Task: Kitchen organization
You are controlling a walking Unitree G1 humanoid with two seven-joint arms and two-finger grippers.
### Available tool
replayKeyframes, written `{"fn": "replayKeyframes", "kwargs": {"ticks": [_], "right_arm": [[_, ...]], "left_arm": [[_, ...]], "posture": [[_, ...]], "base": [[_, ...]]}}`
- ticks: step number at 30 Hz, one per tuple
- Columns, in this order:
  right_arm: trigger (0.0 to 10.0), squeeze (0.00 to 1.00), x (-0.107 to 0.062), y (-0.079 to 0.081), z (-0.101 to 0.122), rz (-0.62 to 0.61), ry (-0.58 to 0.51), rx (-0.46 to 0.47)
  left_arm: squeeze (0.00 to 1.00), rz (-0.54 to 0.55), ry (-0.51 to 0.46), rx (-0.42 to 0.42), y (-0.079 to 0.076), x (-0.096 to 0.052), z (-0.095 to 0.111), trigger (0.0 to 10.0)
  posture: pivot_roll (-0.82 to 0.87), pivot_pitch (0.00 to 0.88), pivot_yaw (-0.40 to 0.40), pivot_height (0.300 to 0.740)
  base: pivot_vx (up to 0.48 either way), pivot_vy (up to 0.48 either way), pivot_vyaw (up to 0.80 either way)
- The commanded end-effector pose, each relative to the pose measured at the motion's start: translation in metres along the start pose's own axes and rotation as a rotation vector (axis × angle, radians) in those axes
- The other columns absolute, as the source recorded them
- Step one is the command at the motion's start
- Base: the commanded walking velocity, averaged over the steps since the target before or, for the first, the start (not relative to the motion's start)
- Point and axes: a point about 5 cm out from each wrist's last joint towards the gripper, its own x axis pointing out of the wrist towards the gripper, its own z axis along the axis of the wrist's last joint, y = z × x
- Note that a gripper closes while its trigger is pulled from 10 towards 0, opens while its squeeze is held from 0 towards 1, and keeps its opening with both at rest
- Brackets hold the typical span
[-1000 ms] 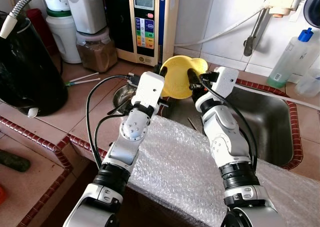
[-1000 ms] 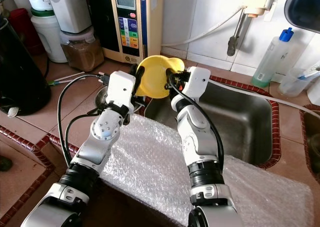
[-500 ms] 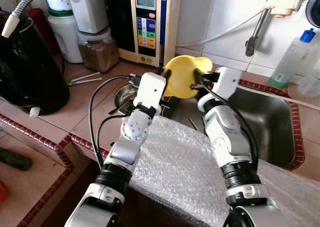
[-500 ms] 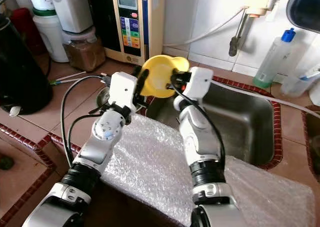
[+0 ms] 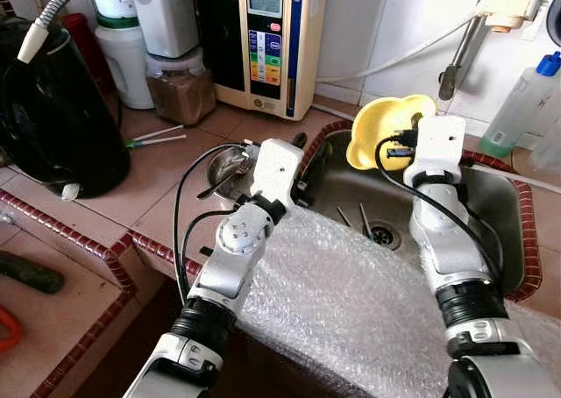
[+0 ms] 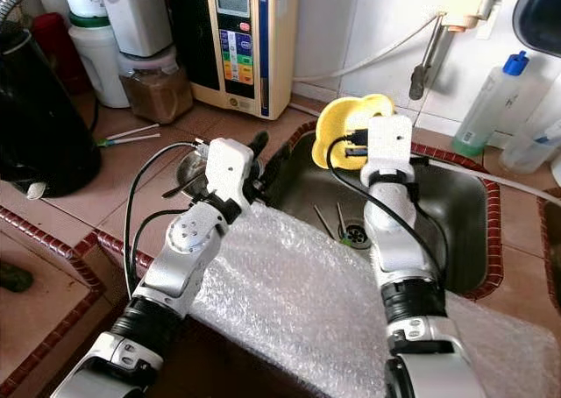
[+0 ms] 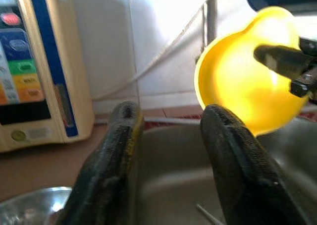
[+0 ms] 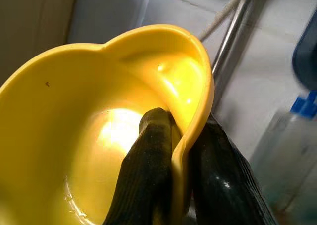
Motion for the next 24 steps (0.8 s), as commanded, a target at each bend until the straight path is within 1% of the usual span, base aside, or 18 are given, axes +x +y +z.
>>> {"fn": "replayKeyframes", "kwargs": {"ticks": [1, 2, 3, 5, 8, 9, 10, 12, 13, 14, 15, 16, 17, 18, 19, 20, 21, 24], "right_arm": [[0.0, 0.0, -0.001, 0.001, -0.002, 0.031, -0.046, -0.13], [0.0, 0.0, -0.003, 0.0, -0.011, 0.055, -0.032, -0.197], [0.0, 0.0, -0.004, -0.002, -0.017, 0.06, -0.006, -0.215], [0.0, 0.0, -0.005, -0.004, -0.023, 0.061, 0.02, -0.226], [0.0, 0.0, -0.01, -0.009, -0.045, 0.093, 0.132, -0.279], [0.0, 0.0, -0.01, -0.009, -0.045, 0.093, 0.132, -0.279], [0.0, 0.0, -0.015, -0.01, -0.057, 0.113, 0.191, -0.296], [0.0, 0.0, -0.021, -0.011, -0.07, 0.129, 0.26, -0.291], [0.0, 0.0, -0.023, -0.011, -0.072, 0.128, 0.27, -0.285], [1.9, 0.0, -0.026, -0.011, -0.077, 0.139, 0.294, -0.282], [1.9, 0.0, -0.028, -0.01, -0.08, 0.149, 0.311, -0.282], [4.2, 0.0, -0.03, -0.009, -0.083, 0.157, 0.324, -0.286], [10.0, 0.0, -0.035, -0.008, -0.09, 0.168, 0.366, -0.274], [10.0, 0.0, -0.035, -0.008, -0.09, 0.168, 0.366, -0.274], [10.0, 0.0, -0.038, -0.008, -0.094, 0.17, 0.384, -0.251], [10.0, 0.64, -0.04, -0.008, -0.096, 0.173, 0.392, -0.242], [10.0, 1.0, -0.041, -0.007, -0.097, 0.174, 0.4, -0.234], [10.0, 1.0, -0.045, -0.007, -0.102, 0.179, 0.43, -0.205]], "left_arm": [[1.0, -0.065, 0.024, -0.009, -0.007, 0.0, 0.0, 10.0], [1.0, -0.118, 0.056, -0.017, -0.012, -0.002, -0.004, 10.0], [1.0, -0.138, 0.067, -0.016, -0.014, -0.003, -0.005, 10.0], [1.0, -0.154, 0.075, -0.013, -0.015, -0.004, -0.006, 10.0], [1.0, -0.165, 0.115, -0.003, -0.013, -0.006, -0.01, 10.0], [1.0, -0.165, 0.115, -0.003, -0.013, -0.006, -0.01, 10.0], [1.0, -0.181, 0.139, 0.015, -0.011, -0.008, -0.013, 10.0], [1.0, -0.2, 0.175, 0.052, -0.009, -0.011, -0.017, 10.0], [1.0, -0.202, 0.182, 0.054, -0.008, -0.012, -0.017, 10.0], [1.0, -0.203, 0.191, 0.055, -0.006, -0.013, -0.018, 10.0], [1.0, -0.203, 0.197, 0.055, -0.005, -0.014, -0.019, 10.0], [1.0, -0.203, 0.201, 0.055, -0.005, -0.014, -0.02, 10.0], [1.0, -0.209, 0.217, 0.074, -0.002, -0.017, -0.021, 10.0], [1.0, -0.209, 0.217, 0.074, -0.002, -0.017, -0.021, 10.0], [1.0, -0.201, 0.225, 0.08, 0.001, -0.018, -0.022, 10.0], [1.0, -0.197, 0.233, 0.082, 0.003, -0.02, -0.023, 10.0], [1.0, -0.199, 0.241, 0.087, 0.004, -0.021, -0.024, 10.0], [1.0, -0.207, 0.274, 0.113, 0.006, -0.025, -0.029, 10.0]], "posture": [[0.05, 0.0, -0.018, 0.74], [0.05, 0.0, -0.02, 0.74], [0.05, 0.0, -0.021, 0.74], [0.05, 0.0, -0.021, 0.74], [0.05, 0.0, -0.022, 0.74], [0.05, 0.0, -0.022, 0.74], [0.05, 0.0, -0.02, 0.74], [0.05, 0.0, -0.019, 0.74], [0.05, 0.0, -0.017, 0.74], [0.05, 0.0, -0.017, 0.74], [0.05, 0.0, -0.017, 0.74], [0.06, 0.0, -0.014, 0.74], [0.06, 0.0, -0.012, 0.74], [0.06, 0.0, -0.012, 0.74], [0.06, 0.0, -0.009, 0.74], [0.06, 0.0, -0.007, 0.74], [0.06, 0.0, -0.006, 0.74], [0.06, 0.0, -0.003, 0.74]], "base": [[0.0, 0.0, 0.0], [0.0, 0.0, 0.0], [0.0, 0.0, 0.0], [0.0, 0.0, 0.0], [0.0, 0.0, 0.0], [0.0, 0.0, 0.0], [0.0, 0.0, 0.0], [0.0, 0.0, 0.0], [0.0, 0.0, 0.0], [0.0, 0.0, 0.0], [0.0, 0.0, 0.0], [0.0, 0.0, 0.0], [0.0, 0.0, 0.0], [0.0, 0.0, 0.0], [0.0, 0.0, 0.0], [0.0, 0.0, 0.0], [0.0, 0.0, 0.0], [0.0, 0.0, 0.0]]}}
